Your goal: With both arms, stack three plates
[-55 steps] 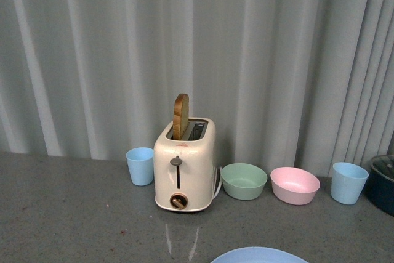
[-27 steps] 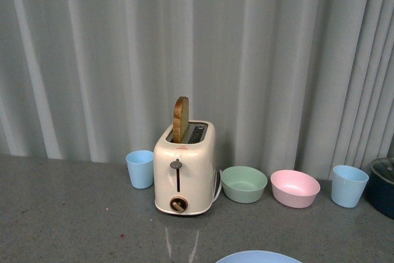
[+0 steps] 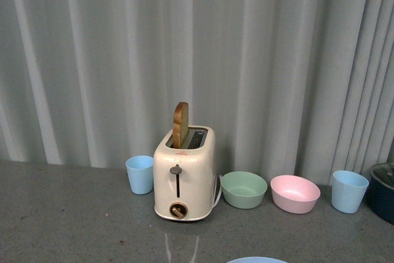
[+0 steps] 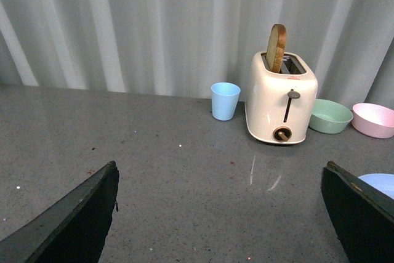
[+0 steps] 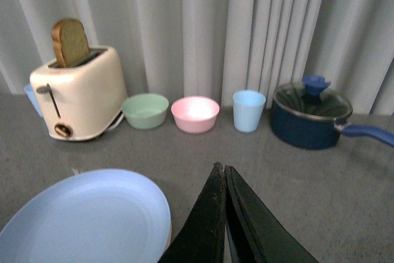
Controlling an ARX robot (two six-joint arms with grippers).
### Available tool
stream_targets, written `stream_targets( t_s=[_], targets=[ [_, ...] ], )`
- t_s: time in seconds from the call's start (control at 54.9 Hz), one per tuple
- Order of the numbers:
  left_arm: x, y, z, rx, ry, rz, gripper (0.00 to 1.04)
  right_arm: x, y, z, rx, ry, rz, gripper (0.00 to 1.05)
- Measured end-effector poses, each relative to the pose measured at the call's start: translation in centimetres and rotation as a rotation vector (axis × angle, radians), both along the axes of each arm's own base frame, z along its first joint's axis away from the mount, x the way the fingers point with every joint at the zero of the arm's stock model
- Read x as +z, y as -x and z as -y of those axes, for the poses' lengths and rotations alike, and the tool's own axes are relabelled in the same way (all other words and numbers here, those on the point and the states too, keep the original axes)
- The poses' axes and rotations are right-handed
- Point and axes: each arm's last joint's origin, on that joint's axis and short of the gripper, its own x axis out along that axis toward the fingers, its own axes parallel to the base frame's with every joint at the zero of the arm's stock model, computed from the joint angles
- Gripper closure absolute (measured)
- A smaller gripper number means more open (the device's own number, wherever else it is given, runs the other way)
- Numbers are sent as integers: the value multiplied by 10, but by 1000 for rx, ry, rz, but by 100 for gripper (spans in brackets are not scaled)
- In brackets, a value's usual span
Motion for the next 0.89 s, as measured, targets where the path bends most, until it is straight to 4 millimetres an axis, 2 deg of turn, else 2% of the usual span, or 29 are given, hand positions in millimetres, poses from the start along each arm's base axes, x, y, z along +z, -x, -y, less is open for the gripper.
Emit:
stream_targets(
  t_s=[0.127, 0.673, 0.892],
  targets=[
    [0, 0, 0, 0, 0, -1, 7, 0, 0, 0, 0, 2, -2, 101],
    [0, 0, 0, 0, 0, 0, 7, 0, 0, 0, 0, 1, -2, 6],
    [0, 0, 0, 0, 0, 0, 7, 0, 0, 0, 0, 1, -2, 7]
  ],
)
